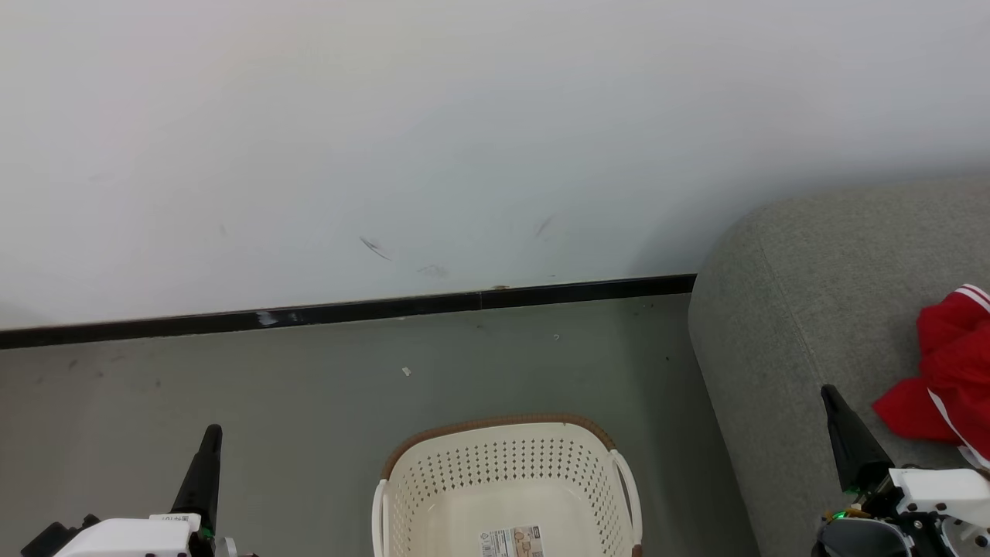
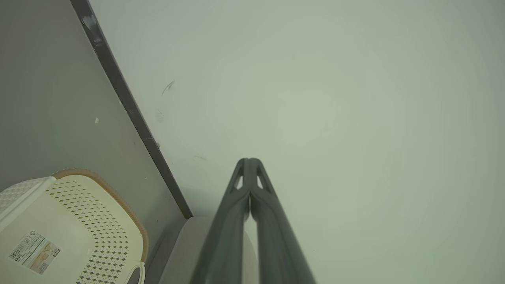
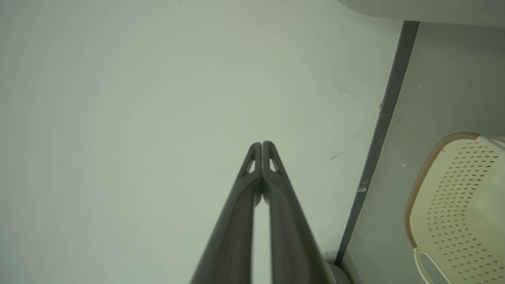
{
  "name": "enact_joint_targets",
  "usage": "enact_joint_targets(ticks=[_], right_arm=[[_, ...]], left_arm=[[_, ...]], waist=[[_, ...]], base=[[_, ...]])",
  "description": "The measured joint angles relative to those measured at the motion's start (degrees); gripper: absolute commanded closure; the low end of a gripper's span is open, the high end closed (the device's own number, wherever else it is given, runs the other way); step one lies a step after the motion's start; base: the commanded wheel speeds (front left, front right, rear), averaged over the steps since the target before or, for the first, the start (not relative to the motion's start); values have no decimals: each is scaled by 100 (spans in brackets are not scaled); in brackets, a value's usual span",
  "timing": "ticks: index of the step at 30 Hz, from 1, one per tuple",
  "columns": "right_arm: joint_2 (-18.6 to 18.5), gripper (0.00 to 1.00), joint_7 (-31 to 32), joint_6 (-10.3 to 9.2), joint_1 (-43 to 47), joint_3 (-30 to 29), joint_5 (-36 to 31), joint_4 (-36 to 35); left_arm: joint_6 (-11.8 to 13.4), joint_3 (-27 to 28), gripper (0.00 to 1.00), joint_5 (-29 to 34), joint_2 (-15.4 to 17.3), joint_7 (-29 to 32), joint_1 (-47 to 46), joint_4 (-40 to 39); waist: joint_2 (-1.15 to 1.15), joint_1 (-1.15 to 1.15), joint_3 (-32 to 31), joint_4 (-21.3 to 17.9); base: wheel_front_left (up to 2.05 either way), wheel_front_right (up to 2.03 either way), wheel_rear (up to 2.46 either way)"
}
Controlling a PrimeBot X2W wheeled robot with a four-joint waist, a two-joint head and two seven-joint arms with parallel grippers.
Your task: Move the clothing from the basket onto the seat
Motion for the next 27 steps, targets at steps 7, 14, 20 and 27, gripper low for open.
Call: enact_joint_targets(ticks=[7, 14, 20, 27], right_arm=[[1, 100, 0, 0, -1, -20, -1, 2], [2, 100, 0, 0, -1, -27, -1, 4], [2, 100, 1, 0, -1, -34, -4, 5], [3, 100, 8, 0, -1, -40, -4, 5]], left_arm=[[-1, 1, 100, 0, 0, 0, 0, 8], [-19, 2, 100, 0, 0, 0, 0, 13], [-43, 2, 100, 0, 0, 1, -1, 18], [-43, 3, 100, 0, 0, 1, -1, 21]], waist=[[0, 0, 0, 0], [0, 0, 0, 0], [0, 0, 0, 0], [0, -1, 0, 0]], base=[[0, 0, 0], [0, 0, 0], [0, 0, 0], [0, 0, 0]])
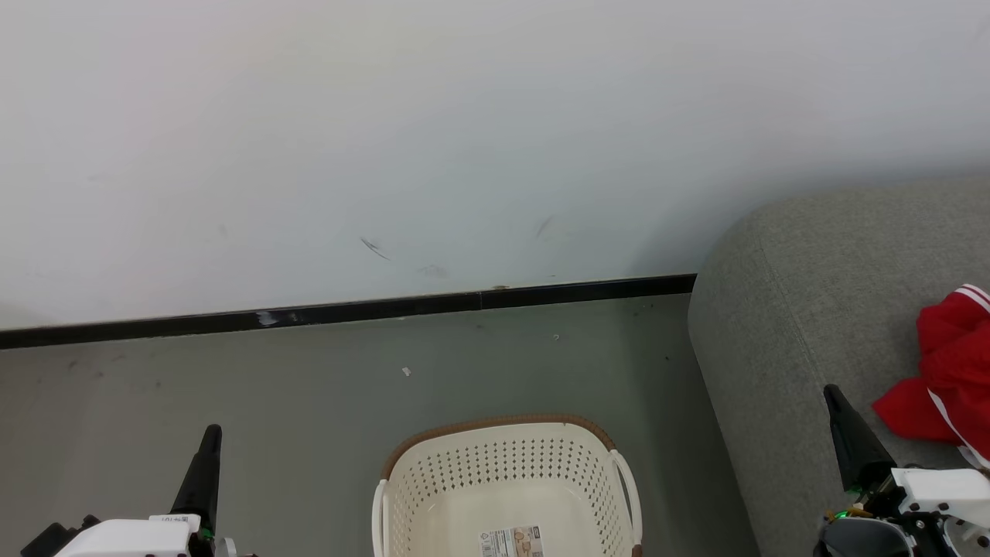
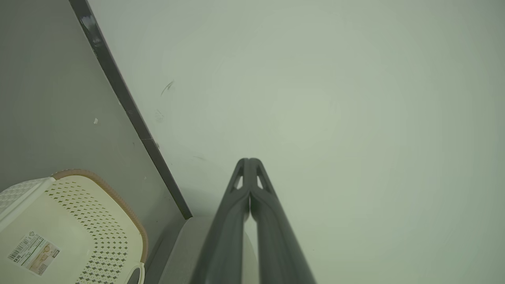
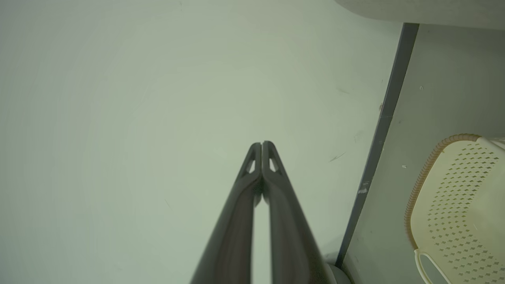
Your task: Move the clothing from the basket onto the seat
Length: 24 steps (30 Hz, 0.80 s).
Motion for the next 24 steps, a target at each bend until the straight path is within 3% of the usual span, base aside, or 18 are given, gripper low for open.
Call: enact_joint_targets(ticks=[24], right_arm=[[8, 100, 45, 0, -1, -13, -2, 2]], left_arm=[[-1, 3, 100, 0, 0, 0, -4, 16]], waist=[[0, 0, 0, 0]], base=[[0, 0, 0]])
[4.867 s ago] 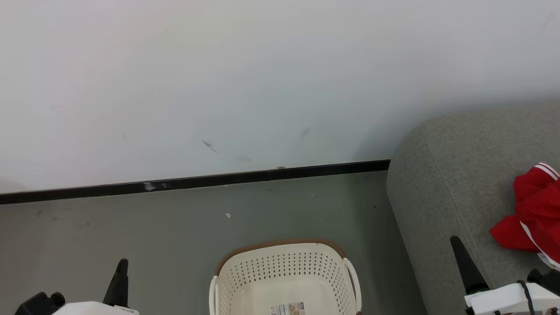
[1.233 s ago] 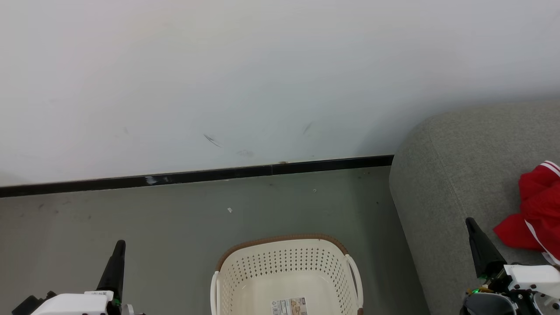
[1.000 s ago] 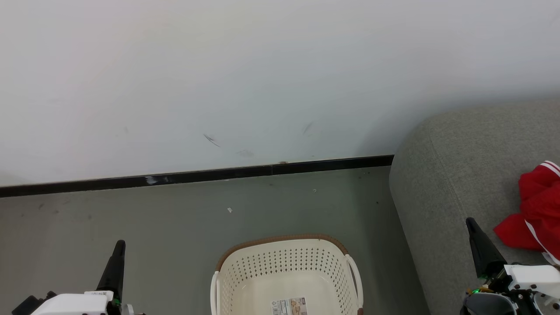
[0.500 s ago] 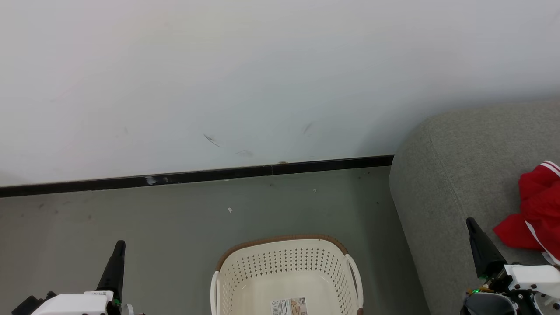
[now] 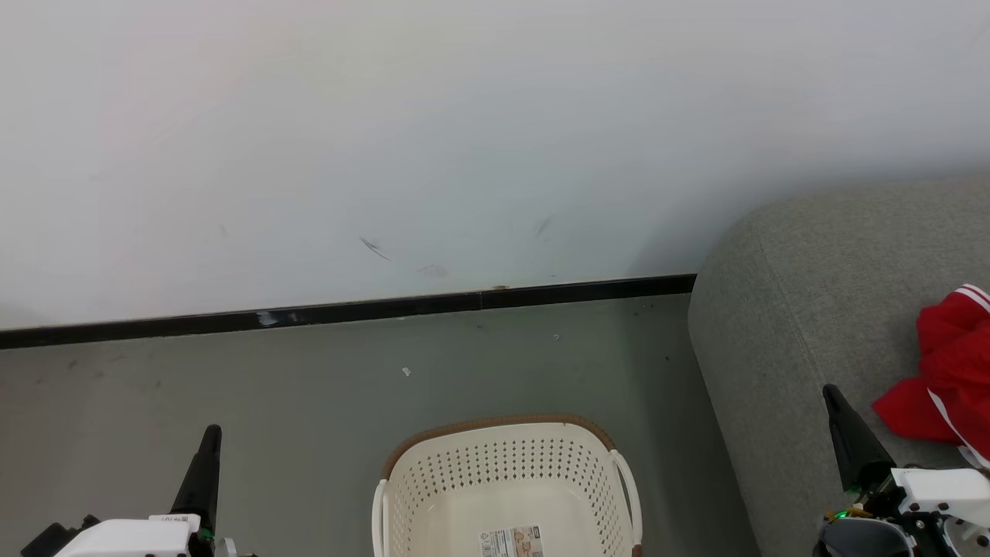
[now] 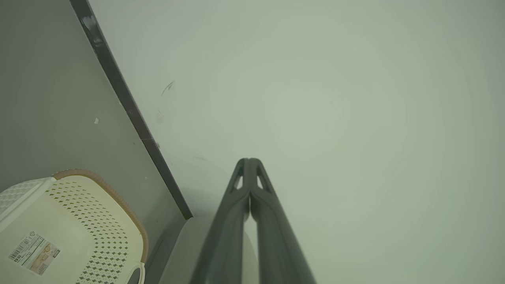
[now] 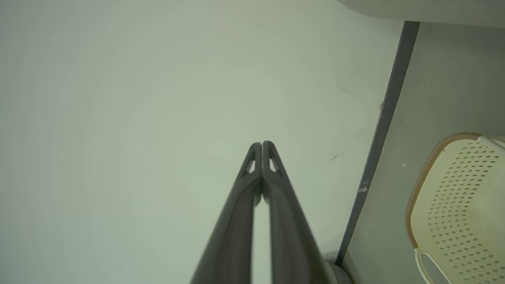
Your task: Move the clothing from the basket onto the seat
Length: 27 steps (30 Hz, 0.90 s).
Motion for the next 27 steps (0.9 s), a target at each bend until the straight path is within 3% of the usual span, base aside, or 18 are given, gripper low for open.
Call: enact_joint_targets(ticks=[27], right_arm=[[7, 100, 3, 0, -1, -14, -1, 3]], left_arm=[[-5, 1, 100, 0, 0, 0, -10, 7]], waist=[[0, 0, 0, 0]], base=[[0, 0, 0]])
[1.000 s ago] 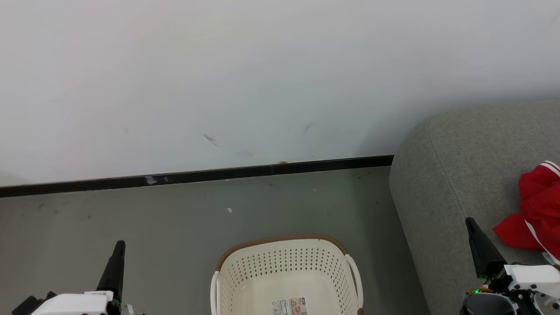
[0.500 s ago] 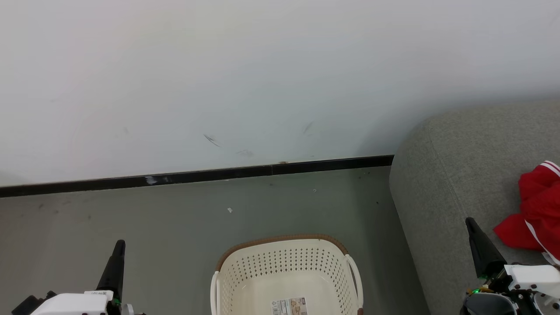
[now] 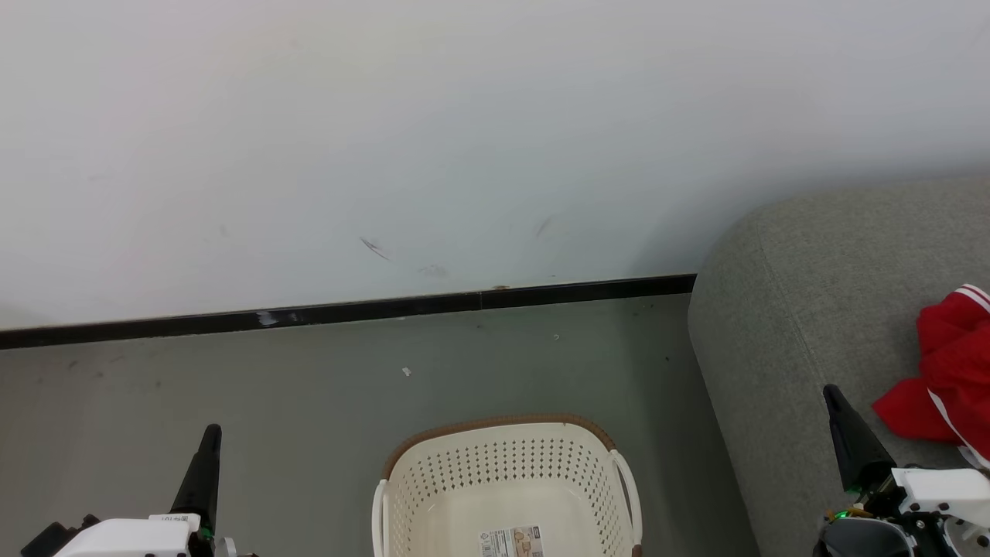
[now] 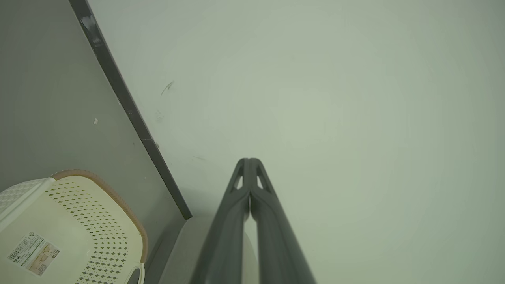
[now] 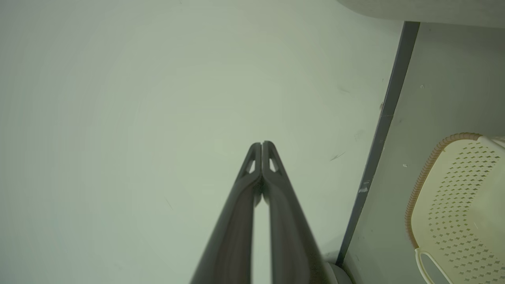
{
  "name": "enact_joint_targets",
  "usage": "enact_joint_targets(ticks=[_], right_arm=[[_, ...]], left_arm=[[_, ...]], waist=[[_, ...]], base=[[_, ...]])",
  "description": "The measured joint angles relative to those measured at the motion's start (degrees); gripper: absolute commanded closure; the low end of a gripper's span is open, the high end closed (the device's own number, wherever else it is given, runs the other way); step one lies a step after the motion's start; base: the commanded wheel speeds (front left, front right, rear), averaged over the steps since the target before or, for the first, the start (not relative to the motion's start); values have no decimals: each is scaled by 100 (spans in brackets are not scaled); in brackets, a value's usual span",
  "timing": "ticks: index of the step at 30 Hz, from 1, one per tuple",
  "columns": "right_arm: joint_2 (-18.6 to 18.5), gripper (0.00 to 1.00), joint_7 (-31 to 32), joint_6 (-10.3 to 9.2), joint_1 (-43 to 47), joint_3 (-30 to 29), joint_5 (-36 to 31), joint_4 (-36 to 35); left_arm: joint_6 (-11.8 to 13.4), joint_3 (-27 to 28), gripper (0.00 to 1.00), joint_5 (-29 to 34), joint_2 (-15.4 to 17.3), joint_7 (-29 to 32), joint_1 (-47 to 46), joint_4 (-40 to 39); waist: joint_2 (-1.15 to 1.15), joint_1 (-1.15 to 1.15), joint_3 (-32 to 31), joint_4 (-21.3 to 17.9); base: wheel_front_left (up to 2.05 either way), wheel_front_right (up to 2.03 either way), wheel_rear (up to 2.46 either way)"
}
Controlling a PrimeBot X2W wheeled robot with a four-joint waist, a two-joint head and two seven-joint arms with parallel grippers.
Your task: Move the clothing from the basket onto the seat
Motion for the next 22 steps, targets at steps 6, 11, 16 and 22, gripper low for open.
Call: enact_joint_targets(ticks=[6, 11, 16, 22], right_arm=[[2, 100, 0, 0, 0, -3, 0, 0], [5, 100, 0, 0, 0, -5, -1, 1], [9, 100, 1, 0, 0, -8, -1, 1], [11, 100, 1, 0, 0, -11, -5, 1]], left_arm=[[0, 0, 100, 0, 0, 0, -1, 1], [0, 0, 100, 0, 0, 0, -1, 2], [-1, 0, 100, 0, 0, 0, -1, 3], [-1, 0, 100, 0, 0, 0, -1, 4]], waist=[[0, 0, 0, 0], [0, 0, 0, 0], [0, 0, 0, 0], [0, 0, 0, 0]], base=[[0, 0, 0], [0, 0, 0], [0, 0, 0], [0, 0, 0]])
